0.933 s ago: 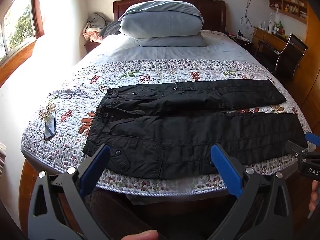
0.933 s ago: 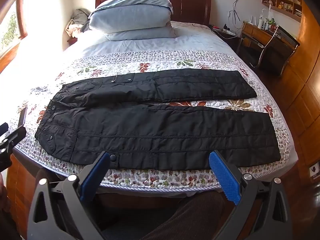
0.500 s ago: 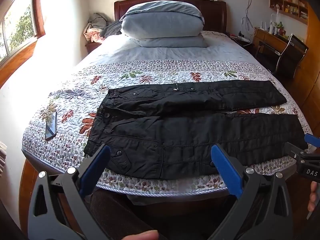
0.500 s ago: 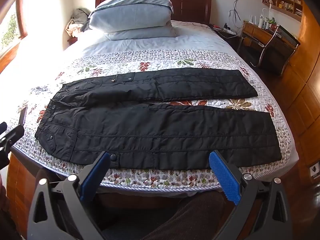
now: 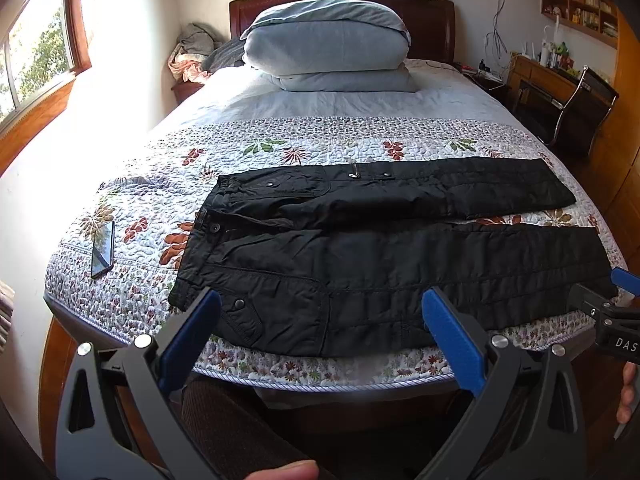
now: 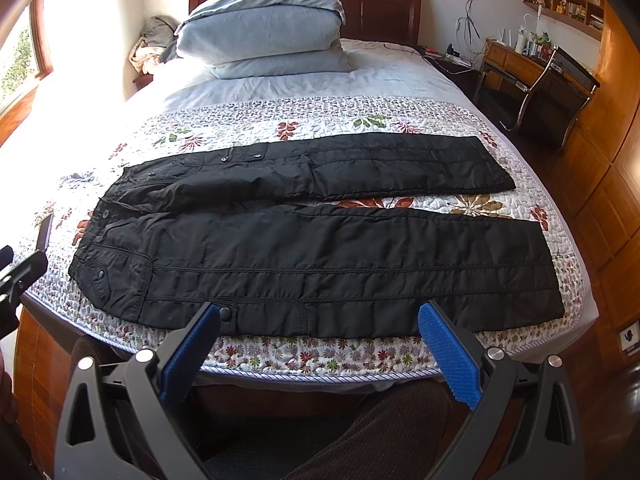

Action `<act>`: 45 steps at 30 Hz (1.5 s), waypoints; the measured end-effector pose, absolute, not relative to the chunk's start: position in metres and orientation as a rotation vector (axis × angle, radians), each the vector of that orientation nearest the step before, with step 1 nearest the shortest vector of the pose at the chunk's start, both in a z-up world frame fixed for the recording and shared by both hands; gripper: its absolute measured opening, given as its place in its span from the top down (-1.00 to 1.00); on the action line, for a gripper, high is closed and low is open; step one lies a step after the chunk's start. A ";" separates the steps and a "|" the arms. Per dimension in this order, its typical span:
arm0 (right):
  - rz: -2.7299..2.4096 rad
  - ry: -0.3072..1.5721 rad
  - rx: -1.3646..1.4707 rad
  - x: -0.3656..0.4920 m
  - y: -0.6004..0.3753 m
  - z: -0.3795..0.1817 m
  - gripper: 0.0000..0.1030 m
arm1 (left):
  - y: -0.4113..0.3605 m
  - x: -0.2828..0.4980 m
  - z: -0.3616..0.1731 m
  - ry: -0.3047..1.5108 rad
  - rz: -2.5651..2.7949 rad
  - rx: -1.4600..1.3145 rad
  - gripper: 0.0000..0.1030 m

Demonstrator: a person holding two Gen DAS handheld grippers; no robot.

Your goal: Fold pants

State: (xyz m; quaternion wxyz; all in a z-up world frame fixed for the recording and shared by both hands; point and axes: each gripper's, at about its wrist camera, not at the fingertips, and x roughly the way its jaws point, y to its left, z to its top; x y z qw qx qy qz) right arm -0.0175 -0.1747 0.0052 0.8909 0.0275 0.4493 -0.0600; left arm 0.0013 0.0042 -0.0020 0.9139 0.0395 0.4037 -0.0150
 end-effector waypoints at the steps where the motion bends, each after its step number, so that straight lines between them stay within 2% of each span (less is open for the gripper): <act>1: -0.125 0.933 0.058 -0.018 -0.175 0.005 -0.94 | 0.004 0.002 -0.002 0.832 -0.032 0.082 -0.95; 45: -0.108 0.952 0.054 -0.012 -0.172 -0.006 -0.94 | 0.003 0.004 -0.009 0.836 -0.024 0.097 -0.95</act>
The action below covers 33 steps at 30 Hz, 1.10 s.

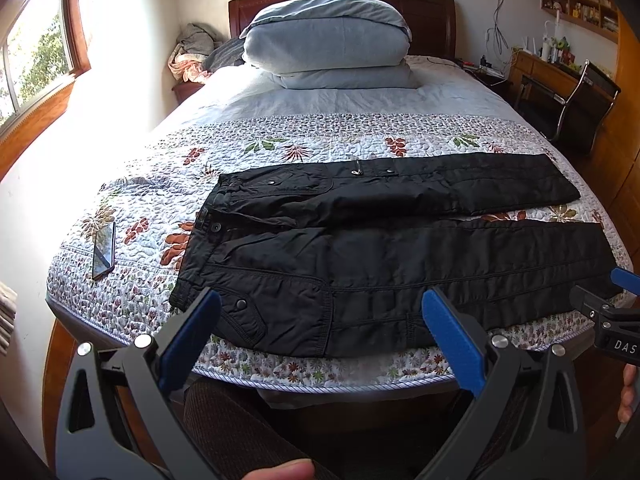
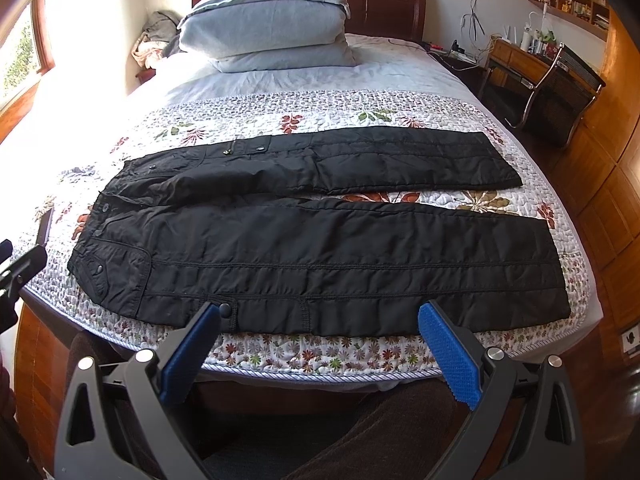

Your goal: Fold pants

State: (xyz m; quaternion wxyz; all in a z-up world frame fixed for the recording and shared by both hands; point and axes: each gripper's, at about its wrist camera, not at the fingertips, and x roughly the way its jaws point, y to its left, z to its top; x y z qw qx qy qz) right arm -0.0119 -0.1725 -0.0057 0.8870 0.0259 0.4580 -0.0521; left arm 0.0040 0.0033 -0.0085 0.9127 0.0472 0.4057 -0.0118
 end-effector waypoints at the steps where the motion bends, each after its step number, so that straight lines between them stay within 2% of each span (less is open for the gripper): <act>1: -0.107 0.953 0.054 -0.012 -0.172 -0.006 -0.94 | 0.003 0.004 -0.009 0.836 -0.025 0.098 -0.95; 23: -0.127 0.928 0.131 0.001 -0.187 -0.005 -0.93 | 0.000 0.019 -0.014 0.841 -0.122 0.058 -0.95; 28: -0.144 0.945 0.152 0.009 -0.205 -0.016 -0.94 | 0.036 0.064 -0.043 0.976 -0.152 -0.057 -0.95; 33: -0.181 0.986 0.116 0.025 -0.217 -0.036 -0.94 | 0.126 0.162 -0.074 1.146 -0.099 -0.326 -0.95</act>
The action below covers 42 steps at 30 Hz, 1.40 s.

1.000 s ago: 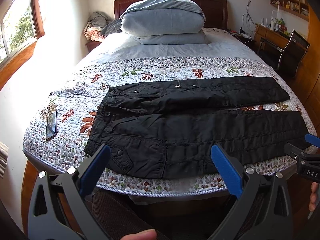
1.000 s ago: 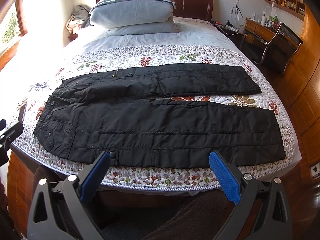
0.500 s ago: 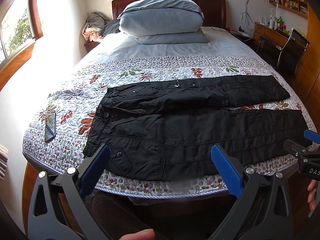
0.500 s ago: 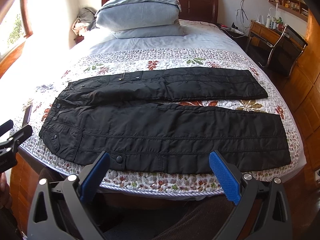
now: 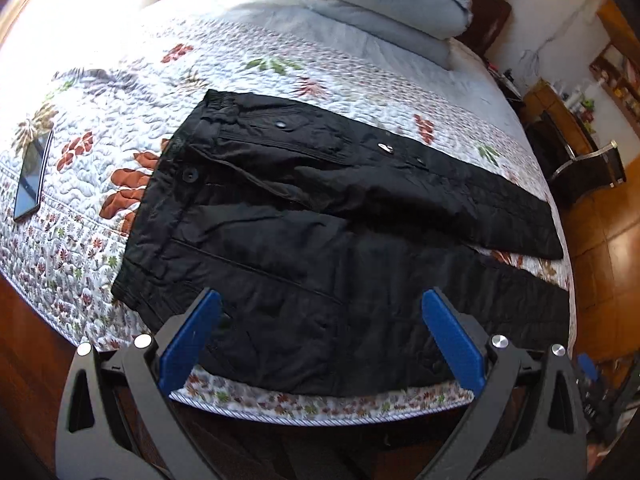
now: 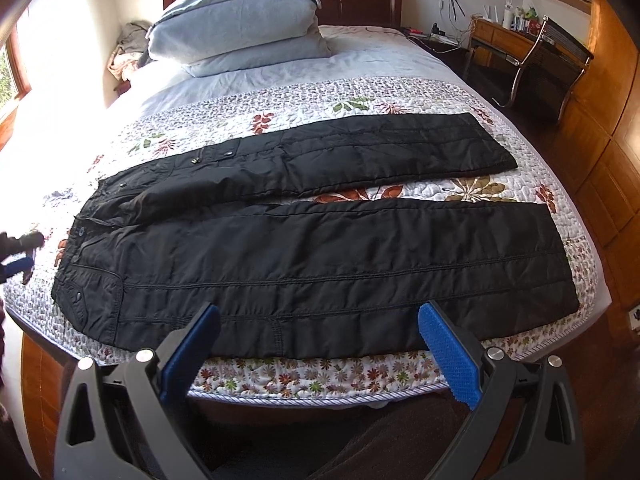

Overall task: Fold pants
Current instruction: 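Grasp the waistband of the black pants with the left gripper while the right gripper grasps the leg hem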

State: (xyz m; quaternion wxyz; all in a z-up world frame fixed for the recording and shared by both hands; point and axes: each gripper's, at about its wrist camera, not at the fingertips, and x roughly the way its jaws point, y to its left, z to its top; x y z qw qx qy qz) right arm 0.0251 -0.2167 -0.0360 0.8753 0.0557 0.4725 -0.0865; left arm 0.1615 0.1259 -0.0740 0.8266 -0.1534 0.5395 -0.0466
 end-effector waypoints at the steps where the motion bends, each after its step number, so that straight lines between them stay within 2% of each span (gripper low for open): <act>1: -0.183 0.997 0.109 0.029 -0.219 -0.041 -0.94 | 0.144 0.184 -0.079 1.174 -0.087 -0.360 -0.95; 6: -0.203 1.052 0.076 0.055 -0.226 -0.065 -0.94 | 0.220 0.290 -0.103 1.286 0.021 -0.449 -0.95; 12: -0.205 1.113 0.071 0.093 -0.228 -0.094 -0.94 | 0.262 0.386 -0.161 1.481 0.048 -0.553 -0.95; 17: -0.189 1.138 0.035 0.119 -0.224 -0.113 -0.93 | 0.271 0.421 -0.196 1.544 0.059 -0.588 -0.94; 23: -0.153 1.151 0.031 0.144 -0.218 -0.127 -0.93 | 0.261 0.435 -0.213 1.578 0.010 -0.595 -0.89; 26: -0.137 1.149 0.011 0.150 -0.215 -0.130 -0.93 | 0.258 0.436 -0.215 1.599 0.009 -0.598 -0.30; 28: -0.136 1.147 -0.007 0.154 -0.214 -0.132 -0.93 | 0.256 0.436 -0.215 1.598 0.010 -0.601 -0.22; 30: -0.137 1.136 -0.023 0.157 -0.216 -0.131 -0.93 | 0.255 0.436 -0.214 1.596 0.007 -0.623 -0.04; 31: -0.134 1.130 -0.029 0.157 -0.217 -0.130 -0.93 | 0.254 0.435 -0.214 1.592 0.018 -0.631 -0.02; 36: -0.099 1.086 -0.036 0.160 -0.239 -0.117 -0.93 | 0.244 0.429 -0.204 1.561 0.031 -0.615 0.32; 42: -0.092 0.971 0.063 0.179 -0.324 -0.075 -0.93 | 0.241 0.416 -0.189 1.493 0.028 -0.615 0.42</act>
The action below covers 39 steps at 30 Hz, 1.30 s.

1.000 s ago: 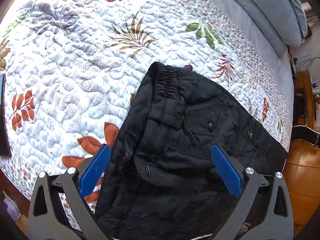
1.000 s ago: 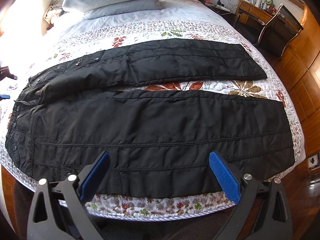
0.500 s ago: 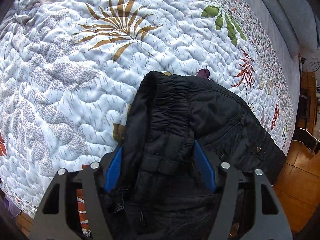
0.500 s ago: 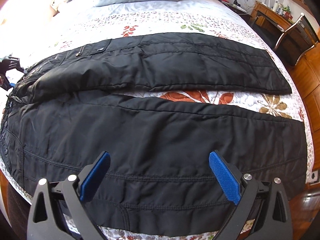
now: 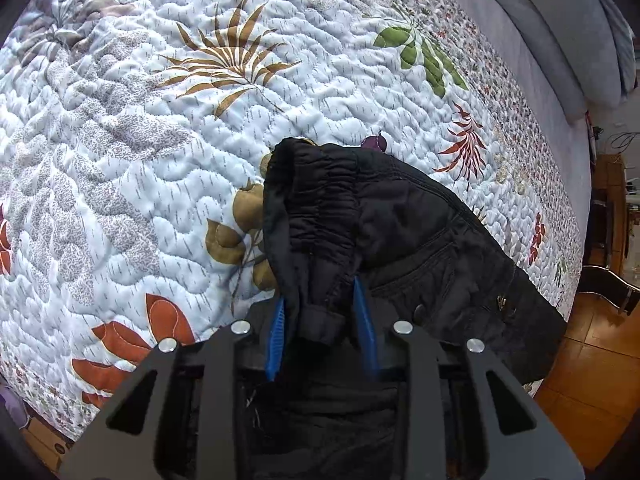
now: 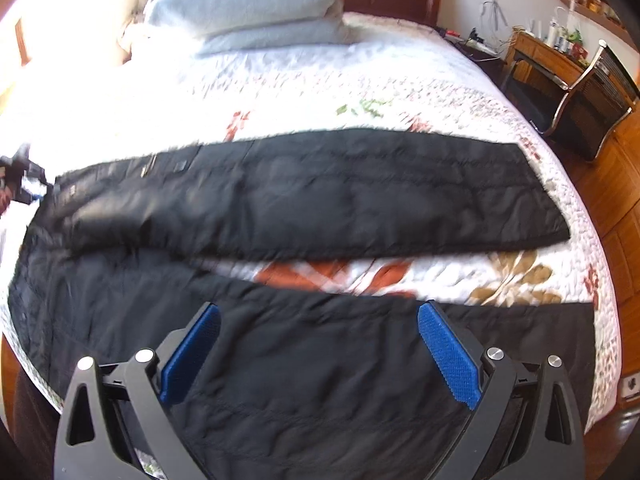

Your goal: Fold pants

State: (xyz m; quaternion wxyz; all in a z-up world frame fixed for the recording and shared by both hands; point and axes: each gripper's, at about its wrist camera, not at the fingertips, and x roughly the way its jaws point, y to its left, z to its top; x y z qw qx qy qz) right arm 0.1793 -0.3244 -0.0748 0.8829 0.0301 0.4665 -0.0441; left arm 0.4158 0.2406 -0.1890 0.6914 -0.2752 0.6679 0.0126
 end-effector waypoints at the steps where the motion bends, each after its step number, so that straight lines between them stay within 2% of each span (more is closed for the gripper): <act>1: -0.101 0.955 0.090 0.188 -0.350 -0.067 -0.93 | 0.240 0.413 -0.186 1.482 0.028 -0.616 0.43; 5: -0.191 0.963 0.201 0.237 -0.461 -0.050 -0.93 | 0.233 0.407 -0.178 1.441 0.034 -0.598 0.43; 9: -0.190 1.037 0.282 0.302 -0.553 -0.060 -0.93 | 0.227 0.407 -0.178 1.427 0.052 -0.554 0.43; 14: -0.245 1.131 0.290 0.368 -0.612 -0.096 -0.93 | 0.224 0.409 -0.184 1.434 0.080 -0.509 0.44; 20: -0.282 1.222 0.168 0.405 -0.622 -0.141 -0.88 | 0.222 0.414 -0.189 1.452 0.096 -0.473 0.44; 21: -0.278 1.230 0.163 0.407 -0.622 -0.146 -0.73 | 0.222 0.415 -0.191 1.457 0.101 -0.468 0.44; 26: -0.268 1.277 0.203 0.414 -0.628 -0.165 -0.50 | 0.220 0.418 -0.196 1.469 0.120 -0.445 0.43; 28: -0.279 1.261 0.159 0.413 -0.625 -0.165 -0.20 | 0.220 0.418 -0.196 1.468 0.120 -0.445 0.43; 30: -0.278 1.245 0.128 0.410 -0.622 -0.161 0.35 | 0.221 0.418 -0.197 1.466 0.119 -0.459 0.43; 32: -0.255 1.226 0.102 0.406 -0.613 -0.154 0.66 | 0.221 0.418 -0.197 1.463 0.119 -0.464 0.43; 35: -0.262 1.209 -0.055 0.401 -0.588 -0.144 0.78 | 0.219 0.416 -0.195 1.453 0.122 -0.457 0.43; 39: -0.262 1.097 -0.124 0.382 -0.568 -0.109 0.79 | 0.221 0.413 -0.191 1.436 0.114 -0.483 0.43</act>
